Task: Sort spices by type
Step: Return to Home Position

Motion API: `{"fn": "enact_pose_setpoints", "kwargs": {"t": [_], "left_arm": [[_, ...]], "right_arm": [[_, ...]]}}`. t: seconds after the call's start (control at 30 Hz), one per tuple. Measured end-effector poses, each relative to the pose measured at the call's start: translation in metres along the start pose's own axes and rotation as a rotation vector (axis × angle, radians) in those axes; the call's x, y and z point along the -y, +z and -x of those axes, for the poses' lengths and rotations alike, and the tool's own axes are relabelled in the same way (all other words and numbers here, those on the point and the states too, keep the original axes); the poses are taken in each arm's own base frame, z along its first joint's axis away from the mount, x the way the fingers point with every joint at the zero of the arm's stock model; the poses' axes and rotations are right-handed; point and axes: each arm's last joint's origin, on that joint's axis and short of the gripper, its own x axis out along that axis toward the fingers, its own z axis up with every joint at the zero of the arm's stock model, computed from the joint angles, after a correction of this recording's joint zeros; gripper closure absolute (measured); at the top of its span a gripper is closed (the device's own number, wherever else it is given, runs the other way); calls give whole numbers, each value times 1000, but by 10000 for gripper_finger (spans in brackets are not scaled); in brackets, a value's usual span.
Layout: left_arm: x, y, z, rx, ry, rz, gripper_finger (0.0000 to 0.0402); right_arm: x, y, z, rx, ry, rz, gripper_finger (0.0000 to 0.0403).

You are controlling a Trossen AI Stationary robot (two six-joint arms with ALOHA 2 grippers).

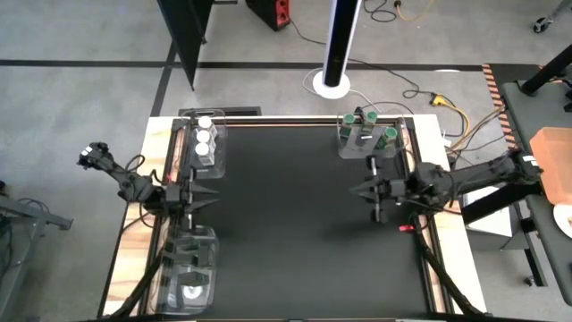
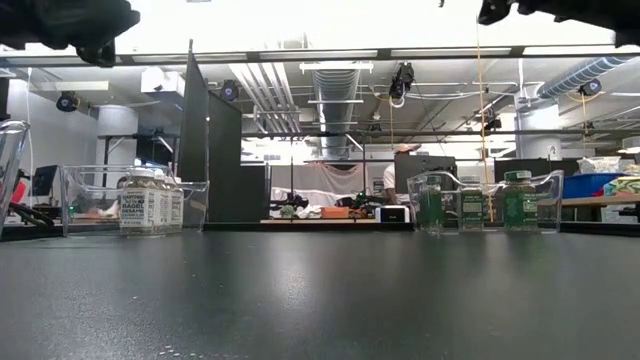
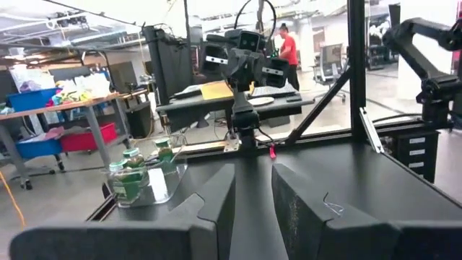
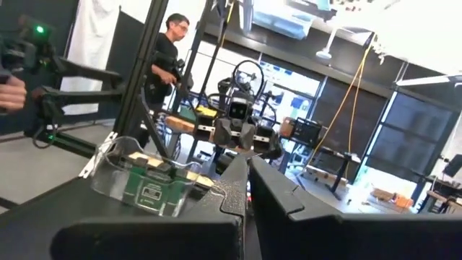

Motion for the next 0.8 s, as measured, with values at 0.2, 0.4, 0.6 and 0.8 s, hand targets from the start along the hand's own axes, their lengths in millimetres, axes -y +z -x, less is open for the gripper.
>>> {"fn": "enact_pose_setpoints", "kwargs": {"t": [0.2, 0.4, 0.6, 0.8], "left_arm": [[-1, -15, 5, 18, 5, 22, 326], [2, -38, 7, 121, 25, 111, 326], [-4, -32, 5, 154, 184, 171, 326], [-10, -39, -5, 103, 271, 103, 326]], "right_arm": [[-2, -2, 36, 8, -3, -35, 393], [-2, 0, 81, 157, -55, -55, 393], [-8, -9, 100, 250, -25, -81, 394], [-17, -29, 94, 179, 33, -101, 394]]}}
